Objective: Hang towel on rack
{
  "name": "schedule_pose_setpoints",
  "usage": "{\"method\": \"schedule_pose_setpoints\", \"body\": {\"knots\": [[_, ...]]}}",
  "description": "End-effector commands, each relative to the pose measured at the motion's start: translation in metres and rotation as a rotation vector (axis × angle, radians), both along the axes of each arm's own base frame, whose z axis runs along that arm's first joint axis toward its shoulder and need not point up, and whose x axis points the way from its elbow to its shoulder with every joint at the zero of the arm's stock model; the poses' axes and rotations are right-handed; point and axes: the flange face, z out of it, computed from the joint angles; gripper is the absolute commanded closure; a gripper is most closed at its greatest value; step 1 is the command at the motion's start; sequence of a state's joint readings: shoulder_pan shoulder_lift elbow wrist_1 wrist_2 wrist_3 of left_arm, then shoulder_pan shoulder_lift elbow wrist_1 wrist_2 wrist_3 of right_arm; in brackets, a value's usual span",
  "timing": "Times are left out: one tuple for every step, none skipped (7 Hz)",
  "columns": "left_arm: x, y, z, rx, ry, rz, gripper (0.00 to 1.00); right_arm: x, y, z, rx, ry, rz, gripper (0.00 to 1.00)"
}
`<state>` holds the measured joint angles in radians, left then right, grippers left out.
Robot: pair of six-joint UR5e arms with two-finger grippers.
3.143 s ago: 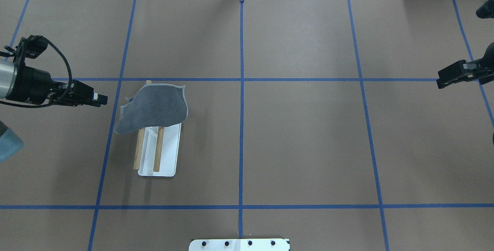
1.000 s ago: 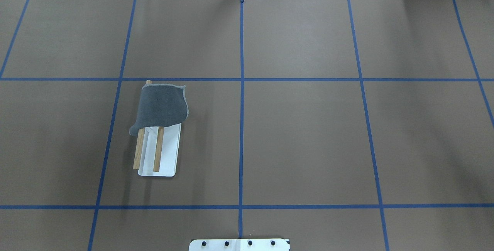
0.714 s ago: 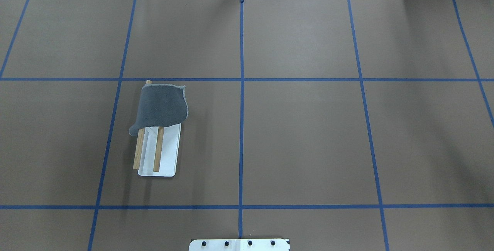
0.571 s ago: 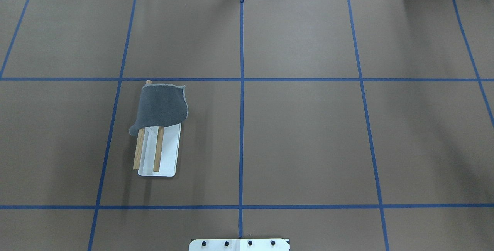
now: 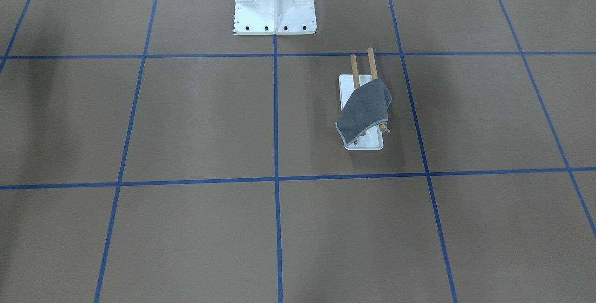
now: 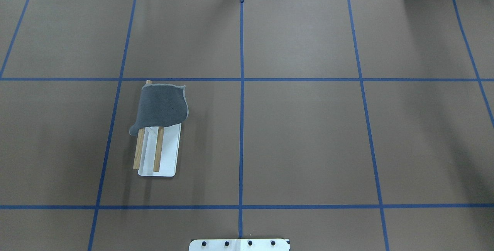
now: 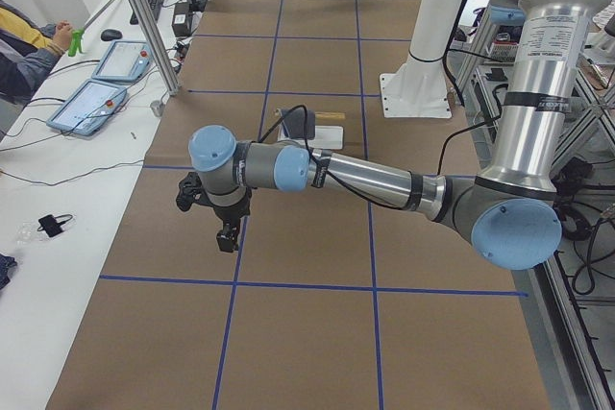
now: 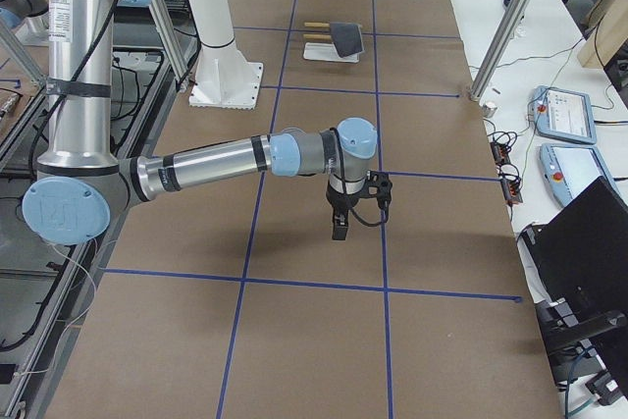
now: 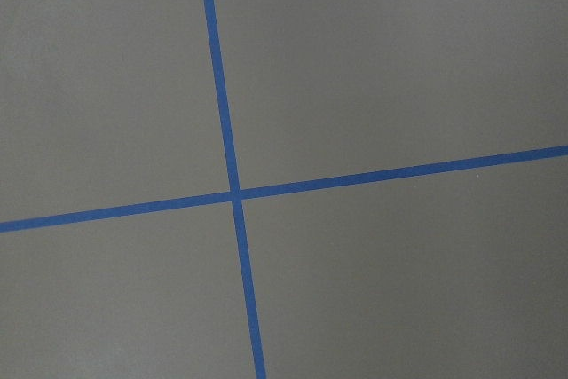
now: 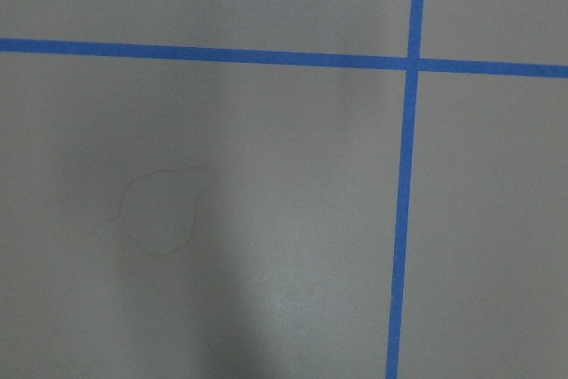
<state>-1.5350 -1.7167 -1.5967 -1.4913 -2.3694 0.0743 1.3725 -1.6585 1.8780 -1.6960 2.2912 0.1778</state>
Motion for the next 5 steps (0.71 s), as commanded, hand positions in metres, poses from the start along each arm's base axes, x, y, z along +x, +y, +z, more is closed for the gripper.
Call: {"method": "schedule_pose_setpoints", "body": {"knots": [[0.002,-0.005,0.02,0.002,0.002,-0.022,0.02,0.0,0.0,0.01,0.002,-0.006,0.001,0.0],[0.007,-0.006,0.019,-0.01,0.002,-0.029,0.02,-0.002,-0.004,0.003,0.013,-0.019,0.0,0.0],[0.008,-0.006,0.019,-0.001,0.004,-0.031,0.02,-0.003,-0.005,0.001,0.012,-0.036,-0.003,0.0],[0.008,-0.006,0.02,-0.001,0.003,-0.03,0.02,-0.004,-0.007,-0.003,0.019,-0.037,-0.002,0.0],[0.008,-0.007,0.014,0.009,0.005,-0.031,0.02,-0.005,-0.008,-0.004,0.02,-0.038,-0.001,0.0]]}}
